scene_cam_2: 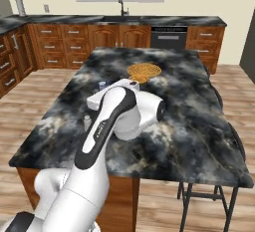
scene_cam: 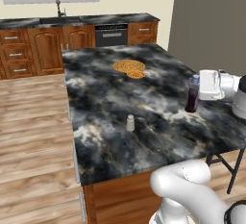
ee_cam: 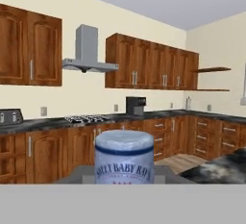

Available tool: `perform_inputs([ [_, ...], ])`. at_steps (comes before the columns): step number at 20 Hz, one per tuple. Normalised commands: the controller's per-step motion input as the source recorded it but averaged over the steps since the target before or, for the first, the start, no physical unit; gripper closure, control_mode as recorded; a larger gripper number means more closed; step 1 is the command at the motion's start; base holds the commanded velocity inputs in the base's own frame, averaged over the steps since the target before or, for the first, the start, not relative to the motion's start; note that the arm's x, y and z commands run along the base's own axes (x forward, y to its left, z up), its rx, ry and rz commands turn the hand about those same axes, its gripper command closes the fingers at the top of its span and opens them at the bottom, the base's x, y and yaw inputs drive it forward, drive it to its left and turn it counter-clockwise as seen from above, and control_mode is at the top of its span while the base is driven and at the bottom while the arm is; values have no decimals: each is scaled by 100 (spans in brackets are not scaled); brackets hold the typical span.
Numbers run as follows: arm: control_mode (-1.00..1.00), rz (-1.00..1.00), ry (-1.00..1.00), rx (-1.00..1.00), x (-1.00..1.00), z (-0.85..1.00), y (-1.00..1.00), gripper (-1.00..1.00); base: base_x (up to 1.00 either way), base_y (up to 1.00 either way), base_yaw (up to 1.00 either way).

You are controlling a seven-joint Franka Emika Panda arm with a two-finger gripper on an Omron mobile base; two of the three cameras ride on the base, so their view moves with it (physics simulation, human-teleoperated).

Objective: Move the condiment bottle and shaker from the cabinet to the dining counter.

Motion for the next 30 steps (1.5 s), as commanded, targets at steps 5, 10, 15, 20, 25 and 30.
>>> perform_inputs([
  [5,-100,6,-4,0,15,-49,-26,100,0,0,0],
  [10,-100,-1,-17,0,0,-51,-4,100,0,0,0],
  [15,-100,-9,-15,-4,0,-58,0,100,0,0,0],
  [20,-100,-14,-7,-5,0,-50,0,100,0,0,0],
  [25,-100,-15,0,-2,0,-32,0,100,0,0,0],
  [30,-100,-11,1,0,0,-26,0,100,0,0,0],
])
